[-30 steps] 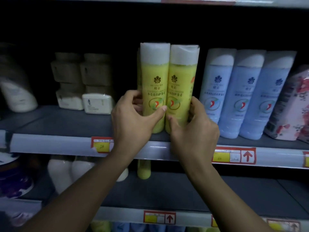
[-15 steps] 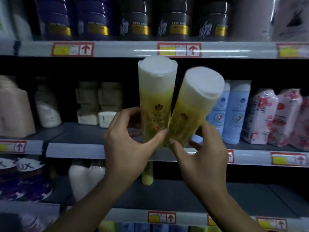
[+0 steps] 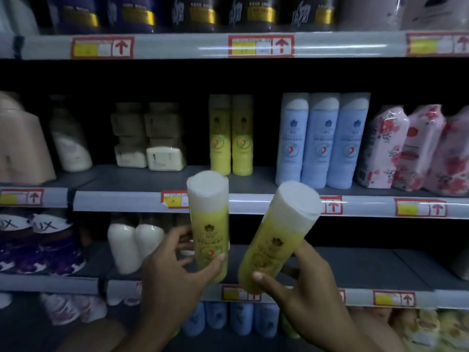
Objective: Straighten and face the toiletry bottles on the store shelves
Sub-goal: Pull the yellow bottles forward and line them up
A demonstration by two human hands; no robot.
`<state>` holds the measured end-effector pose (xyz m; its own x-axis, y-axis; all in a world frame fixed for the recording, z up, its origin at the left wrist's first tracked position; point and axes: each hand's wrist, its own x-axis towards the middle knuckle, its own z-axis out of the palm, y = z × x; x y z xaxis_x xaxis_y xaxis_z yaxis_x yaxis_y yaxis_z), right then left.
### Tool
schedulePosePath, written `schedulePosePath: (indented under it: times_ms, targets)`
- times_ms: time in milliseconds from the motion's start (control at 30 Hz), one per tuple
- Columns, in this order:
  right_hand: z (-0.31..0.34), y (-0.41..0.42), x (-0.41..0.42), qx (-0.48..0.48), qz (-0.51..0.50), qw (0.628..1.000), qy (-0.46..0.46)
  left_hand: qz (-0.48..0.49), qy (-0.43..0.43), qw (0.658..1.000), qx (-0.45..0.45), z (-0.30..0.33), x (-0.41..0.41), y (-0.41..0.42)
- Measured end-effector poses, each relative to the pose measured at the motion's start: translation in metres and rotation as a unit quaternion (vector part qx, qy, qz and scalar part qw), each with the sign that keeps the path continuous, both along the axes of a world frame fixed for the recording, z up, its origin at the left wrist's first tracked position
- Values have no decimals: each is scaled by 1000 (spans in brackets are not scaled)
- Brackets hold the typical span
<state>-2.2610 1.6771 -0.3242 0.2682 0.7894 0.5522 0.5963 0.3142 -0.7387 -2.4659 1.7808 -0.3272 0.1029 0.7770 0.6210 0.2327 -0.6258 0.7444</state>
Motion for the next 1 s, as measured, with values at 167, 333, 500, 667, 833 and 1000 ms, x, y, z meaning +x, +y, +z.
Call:
schedulePosePath:
  times_ms: [167, 333, 500, 667, 833, 1000]
  targets:
    - [-57, 0, 5, -124, -7, 992, -4, -18, 44, 992, -116, -60, -6, 0]
    - [-95, 8, 9, -235, 11, 971, 30, -11, 84, 972, -219, -103, -3, -1]
    - [-104, 24, 16, -262, 12, 964, 33, 8, 92, 966, -243, -117, 7, 17]
    - [-94, 58, 26, -247, 11, 969, 28, 22, 94, 969, -225, -108, 25, 55]
    - [-83, 101, 35, -243, -10, 969, 43, 25, 62, 975, -210, -101, 41, 94]
    - [-86, 141, 42, -249, -35, 964, 86, 48, 74, 979, -183, -96, 54, 122]
